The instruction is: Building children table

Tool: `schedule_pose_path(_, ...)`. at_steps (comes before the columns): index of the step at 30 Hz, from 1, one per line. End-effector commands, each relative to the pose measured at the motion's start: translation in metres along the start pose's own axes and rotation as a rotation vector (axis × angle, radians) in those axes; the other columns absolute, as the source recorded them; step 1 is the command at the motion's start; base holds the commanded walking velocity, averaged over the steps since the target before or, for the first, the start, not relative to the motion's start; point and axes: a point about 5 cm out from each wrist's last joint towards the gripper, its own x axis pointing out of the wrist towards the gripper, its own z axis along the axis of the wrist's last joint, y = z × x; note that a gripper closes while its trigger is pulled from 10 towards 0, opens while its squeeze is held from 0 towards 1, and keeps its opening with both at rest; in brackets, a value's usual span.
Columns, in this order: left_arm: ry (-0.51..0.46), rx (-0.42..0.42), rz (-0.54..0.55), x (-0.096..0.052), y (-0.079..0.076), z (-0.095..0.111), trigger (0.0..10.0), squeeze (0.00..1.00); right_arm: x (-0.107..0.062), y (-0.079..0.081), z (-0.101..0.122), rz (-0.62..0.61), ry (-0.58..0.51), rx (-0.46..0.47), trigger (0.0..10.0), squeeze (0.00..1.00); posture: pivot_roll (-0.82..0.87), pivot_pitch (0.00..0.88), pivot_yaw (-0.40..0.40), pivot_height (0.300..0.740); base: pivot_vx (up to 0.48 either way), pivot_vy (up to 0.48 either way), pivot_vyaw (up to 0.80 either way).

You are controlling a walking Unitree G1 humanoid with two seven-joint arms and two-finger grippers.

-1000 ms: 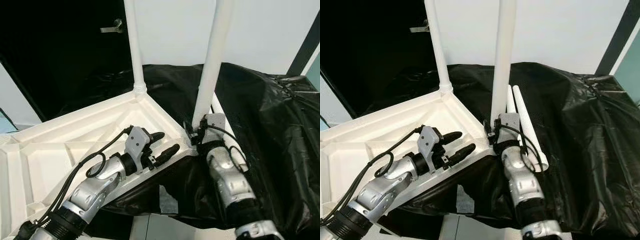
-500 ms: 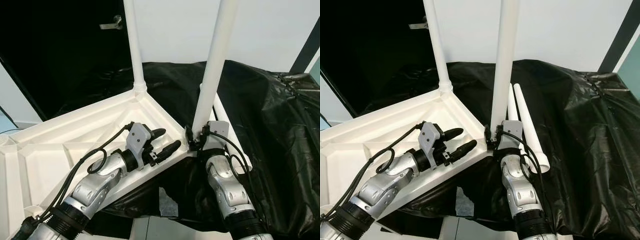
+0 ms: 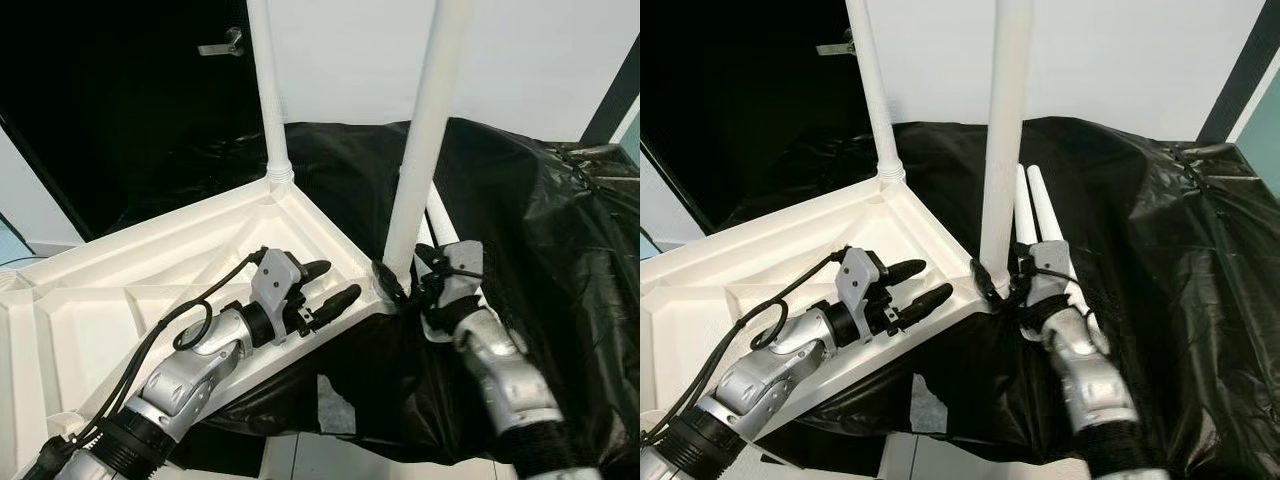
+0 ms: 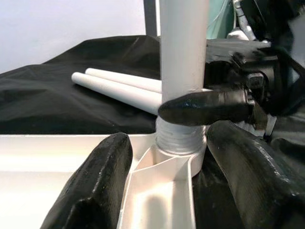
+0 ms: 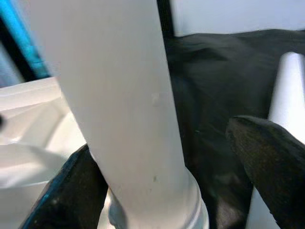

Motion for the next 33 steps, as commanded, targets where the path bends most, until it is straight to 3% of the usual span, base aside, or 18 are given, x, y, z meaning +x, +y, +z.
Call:
schedule_pose_path(1, -0.001, 0.010, -0.320, -0.003, -0.014, 0.000, 10.0, 0.00, 0.005, 0.000, 0.002, 0.059, 0.002, 0.002, 10.0, 0.00, 0.03, 0.000, 0.033, 0.740, 0.000, 0.000, 0.00)
schedule_pose_path(3, -0.003, 0.014, -0.317, -0.003, -0.012, 0.001, 10.0, 0.00, 0.017, -0.003, 0.007, 0.152, 0.024, -0.039, 10.0, 0.00, 0.04, 0.000, 0.030, 0.740, 0.000, 0.000, 0.00)
schedule_pose_path(10, -0.004, 0.021, -0.310, -0.004, -0.010, 0.002, 10.0, 0.00, 0.026, 0.002, 0.005, 0.268, 0.060, -0.062, 10.0, 0.00, 0.04, 0.000, 0.027, 0.740, 0.000, 0.000, 0.00)
schedule_pose_path(11, -0.005, 0.023, -0.307, -0.004, -0.009, 0.003, 10.0, 0.00, 0.027, 0.003, 0.004, 0.285, 0.067, -0.069, 4.7, 0.00, 0.05, 0.000, 0.025, 0.740, 0.000, 0.000, 0.00)
schedule_pose_path(12, -0.006, 0.025, -0.306, -0.004, -0.009, 0.003, 10.0, 0.00, 0.027, 0.003, 0.002, 0.297, 0.075, -0.070, 0.0, 0.00, 0.05, 0.000, 0.025, 0.740, 0.000, 0.000, 0.00)
schedule_pose_path(21, -0.005, 0.028, -0.304, -0.002, -0.009, 0.004, 10.0, 0.00, 0.024, -0.007, -0.004, 0.296, 0.105, -0.063, 0.0, 0.00, 0.05, 0.000, 0.022, 0.740, 0.000, 0.000, 0.00)
schedule_pose_path(23, -0.005, 0.029, -0.304, -0.002, -0.010, 0.004, 10.0, 0.00, 0.022, -0.010, -0.007, 0.258, 0.121, -0.074, 0.0, 0.00, 0.05, 0.000, 0.019, 0.740, 0.000, 0.000, 0.00)
schedule_pose_path(24, -0.005, 0.028, -0.303, -0.002, -0.010, 0.004, 10.0, 0.00, 0.021, -0.012, -0.009, 0.208, 0.137, -0.078, 0.6, 0.00, 0.05, 0.000, 0.018, 0.740, 0.000, 0.000, 0.00)
schedule_pose_path(25, -0.005, 0.028, -0.303, -0.002, -0.010, 0.004, 10.0, 0.00, 0.021, -0.013, -0.010, 0.173, 0.148, -0.080, 0.6, 0.00, 0.05, 0.000, 0.018, 0.740, 0.000, 0.000, 0.00)
schedule_pose_path(26, -0.004, 0.027, -0.302, -0.002, -0.010, 0.003, 10.0, 0.00, 0.021, -0.013, -0.011, 0.127, 0.152, -0.081, 10.0, 0.00, 0.05, 0.000, 0.018, 0.740, 0.000, 0.000, 0.00)
schedule_pose_path(30, -0.002, 0.026, -0.302, -0.002, -0.010, 0.003, 10.0, 0.00, 0.022, -0.011, -0.012, 0.035, 0.145, -0.080, 10.0, 0.00, 0.04, 0.000, 0.020, 0.740, 0.000, 0.000, 0.00)
schedule_pose_path(31, 0.005, 0.029, -0.302, -0.003, -0.011, 0.002, 10.0, 0.00, 0.022, -0.009, -0.014, -0.111, 0.137, -0.064, 10.0, 0.00, 0.04, 0.000, 0.020, 0.740, 0.000, 0.000, 0.00)
schedule_pose_path(33, 0.007, 0.030, -0.302, -0.003, -0.011, 0.002, 10.0, 0.00, 0.022, -0.008, -0.014, -0.145, 0.135, -0.059, 10.0, 0.00, 0.04, 0.000, 0.020, 0.740, 0.000, 0.000, 0.00)
